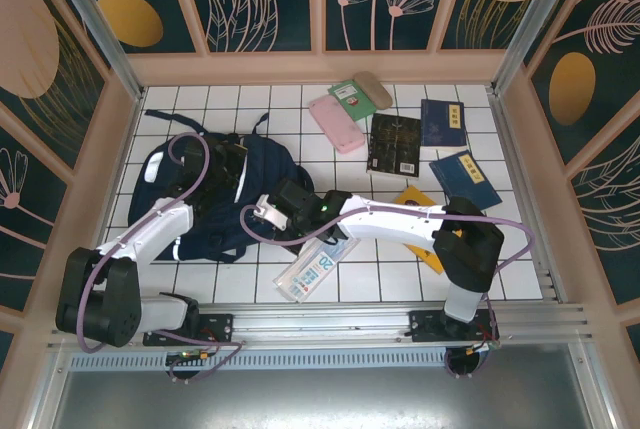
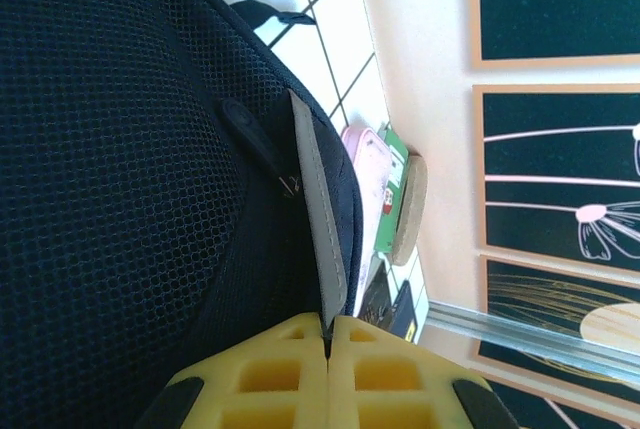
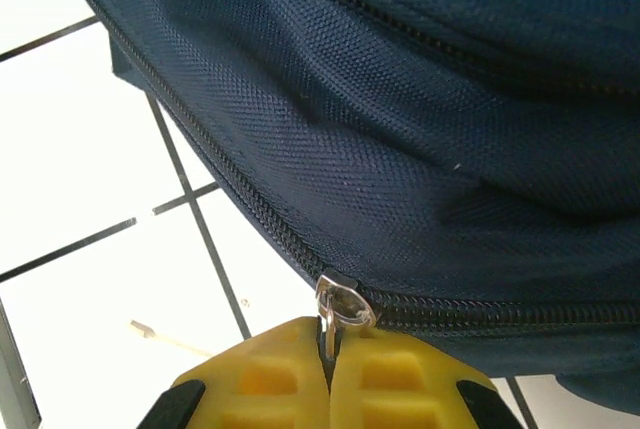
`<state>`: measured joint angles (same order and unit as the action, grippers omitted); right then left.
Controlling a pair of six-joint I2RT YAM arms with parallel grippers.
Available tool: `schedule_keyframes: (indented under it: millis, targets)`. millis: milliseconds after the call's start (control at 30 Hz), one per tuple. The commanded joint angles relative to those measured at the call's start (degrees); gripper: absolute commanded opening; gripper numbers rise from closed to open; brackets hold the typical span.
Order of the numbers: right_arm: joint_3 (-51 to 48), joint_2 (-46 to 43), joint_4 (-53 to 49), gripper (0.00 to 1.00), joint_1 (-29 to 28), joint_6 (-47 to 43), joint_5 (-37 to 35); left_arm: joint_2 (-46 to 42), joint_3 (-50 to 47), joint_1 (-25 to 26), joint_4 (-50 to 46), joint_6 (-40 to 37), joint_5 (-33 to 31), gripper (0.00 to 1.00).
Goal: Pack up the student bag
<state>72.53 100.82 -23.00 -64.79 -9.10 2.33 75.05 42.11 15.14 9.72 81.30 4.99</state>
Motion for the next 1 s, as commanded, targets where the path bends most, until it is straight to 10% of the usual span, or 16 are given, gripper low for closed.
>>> schedule_keyframes:
  millis: [0,333,567,967]
  targets:
    - [-1.0,-1.5,2.6,0.0,0.9,2.2,-0.2,0.1,5.5,-0.6,2.3,-4.6,-0.3,0.0]
    - [-5.2,-6.7,2.3,0.0,11.1,-2.6,4.6,7.2,11.2,-0.8,-8.0,-20.3,17.6,0.06]
    - [-6.7,-8.6,4.9,0.0,13.3,-12.3,12.7,15.0,9.2,-0.7,1.7,-17.7,31.0,0.3]
    - [-6.3,-8.2,4.0,0.0,16.3,-13.8,14.5,14.5,10.0,-0.7,-10.0,-25.4,30.9,0.47]
